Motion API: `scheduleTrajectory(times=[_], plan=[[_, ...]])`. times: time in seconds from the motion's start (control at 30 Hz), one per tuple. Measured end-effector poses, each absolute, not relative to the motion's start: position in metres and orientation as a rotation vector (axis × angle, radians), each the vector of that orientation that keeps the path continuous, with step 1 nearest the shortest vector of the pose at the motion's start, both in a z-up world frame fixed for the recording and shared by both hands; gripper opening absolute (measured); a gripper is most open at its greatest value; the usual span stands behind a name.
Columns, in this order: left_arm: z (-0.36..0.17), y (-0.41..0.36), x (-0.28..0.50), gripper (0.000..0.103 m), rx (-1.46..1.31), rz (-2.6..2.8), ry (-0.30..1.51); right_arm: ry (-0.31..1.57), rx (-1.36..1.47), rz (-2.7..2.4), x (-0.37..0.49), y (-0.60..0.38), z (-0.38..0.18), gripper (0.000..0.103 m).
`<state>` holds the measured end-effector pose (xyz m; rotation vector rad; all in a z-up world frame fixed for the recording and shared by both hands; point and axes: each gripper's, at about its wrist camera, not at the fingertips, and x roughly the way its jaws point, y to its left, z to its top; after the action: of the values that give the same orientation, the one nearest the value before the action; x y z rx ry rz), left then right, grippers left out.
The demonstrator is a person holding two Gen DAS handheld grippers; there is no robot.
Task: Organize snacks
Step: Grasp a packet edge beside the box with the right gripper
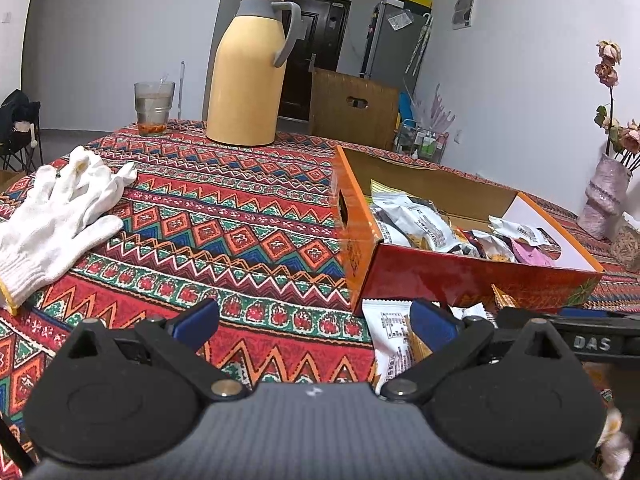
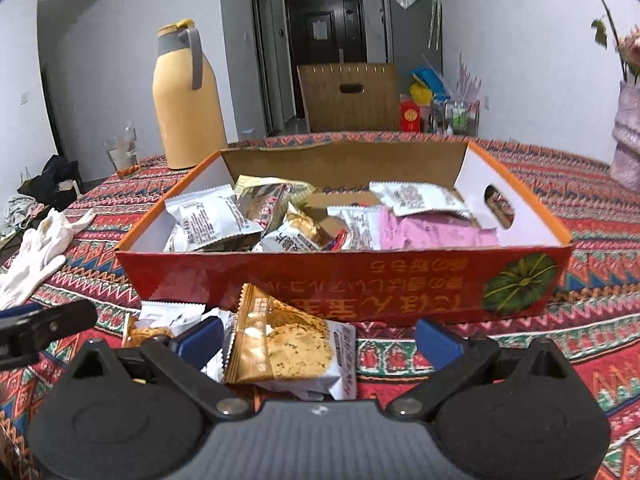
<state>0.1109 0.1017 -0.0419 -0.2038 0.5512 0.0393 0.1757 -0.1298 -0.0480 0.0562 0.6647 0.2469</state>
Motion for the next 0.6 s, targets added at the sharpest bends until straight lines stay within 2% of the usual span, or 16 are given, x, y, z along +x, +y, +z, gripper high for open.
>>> scheduleTrajectory(times=[0.07, 0.27, 0.3, 0.6], plan=[[-0.042, 0.102, 0.111, 0.103, -0.209, 0.037, 0.551, 0.697, 0.102, 0.271, 0.183, -0.133, -0.055, 0.088], [-0.042, 0.103, 0.110, 0.103, -0.216, 0.036, 0.548, 0.751, 0.264, 0.330, 0.194, -0.152, -0.066, 0.076], [-0.042, 0.103, 0.110, 0.103, -0.216, 0.036, 0.549, 0.751, 0.275, 0.337, 0.194, -0.153, -0.067, 0.071], [-0.043, 0.105, 0.111, 0.103, -0.226, 0.041, 0.556, 0.724, 0.312, 0.349, 0.190, -0.160, -0.066, 0.051]])
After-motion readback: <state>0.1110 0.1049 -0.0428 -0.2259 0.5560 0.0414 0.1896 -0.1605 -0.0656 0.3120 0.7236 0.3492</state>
